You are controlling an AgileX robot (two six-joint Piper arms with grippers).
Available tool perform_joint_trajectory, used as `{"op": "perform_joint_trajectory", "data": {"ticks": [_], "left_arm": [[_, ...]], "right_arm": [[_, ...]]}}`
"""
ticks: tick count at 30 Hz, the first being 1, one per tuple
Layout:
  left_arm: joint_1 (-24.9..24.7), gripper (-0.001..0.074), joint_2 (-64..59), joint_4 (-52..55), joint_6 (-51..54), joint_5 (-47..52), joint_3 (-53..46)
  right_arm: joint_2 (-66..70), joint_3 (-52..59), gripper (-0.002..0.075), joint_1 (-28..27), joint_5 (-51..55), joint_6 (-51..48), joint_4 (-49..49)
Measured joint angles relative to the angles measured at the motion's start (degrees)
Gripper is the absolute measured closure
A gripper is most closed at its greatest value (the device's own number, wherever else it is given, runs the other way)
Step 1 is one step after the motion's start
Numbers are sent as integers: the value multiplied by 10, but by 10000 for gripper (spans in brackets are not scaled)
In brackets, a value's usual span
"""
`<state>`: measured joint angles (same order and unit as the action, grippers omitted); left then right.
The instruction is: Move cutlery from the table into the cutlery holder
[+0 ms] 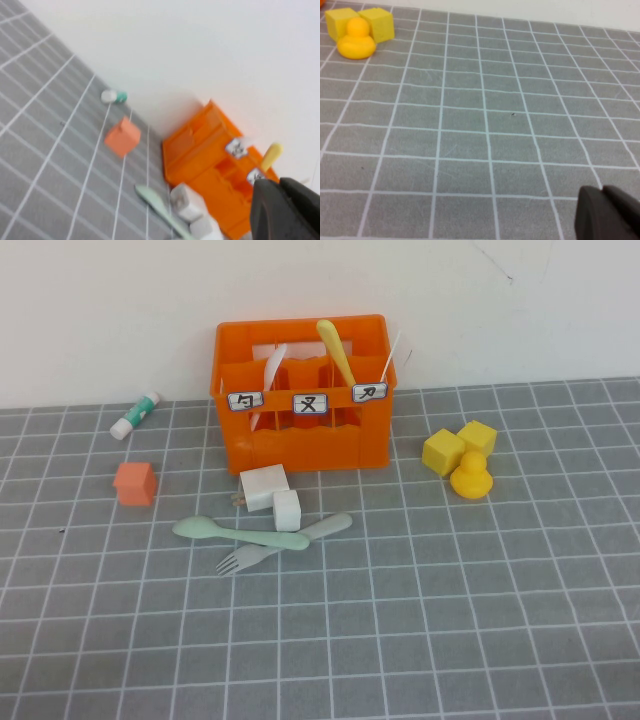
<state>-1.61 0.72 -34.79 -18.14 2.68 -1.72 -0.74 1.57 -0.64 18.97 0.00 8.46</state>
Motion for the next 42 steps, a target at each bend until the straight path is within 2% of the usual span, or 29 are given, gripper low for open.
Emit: {"op": "perform_joint_trajectory", "data": {"ticks": [9,11,14,19,22,26,33,37,42], "left_arm": [[-4,736,0,-27,5,-60,1],[-11,736,0,7,24,-10,28],[-19,736,-29,88,68,120,110],[-19,736,-173,214,186,363,272],[-19,736,-291,244,314,492,369],[-19,736,-435,246,466,592,476],[-21,736,-655,169,604,647,662],[-52,736,-756,171,659,655,734],[-107,706,-869,235,682,655,804]], "right_arm": [[0,0,729,0,0,0,0],[0,0,729,0,0,0,0],[0,0,729,0,0,0,0],[0,0,729,0,0,0,0],[0,0,729,0,0,0,0],[0,0,729,0,0,0,0],[0,0,729,0,0,0,1],[0,0,729,0,0,0,1],[0,0,729,0,0,0,1]]}}
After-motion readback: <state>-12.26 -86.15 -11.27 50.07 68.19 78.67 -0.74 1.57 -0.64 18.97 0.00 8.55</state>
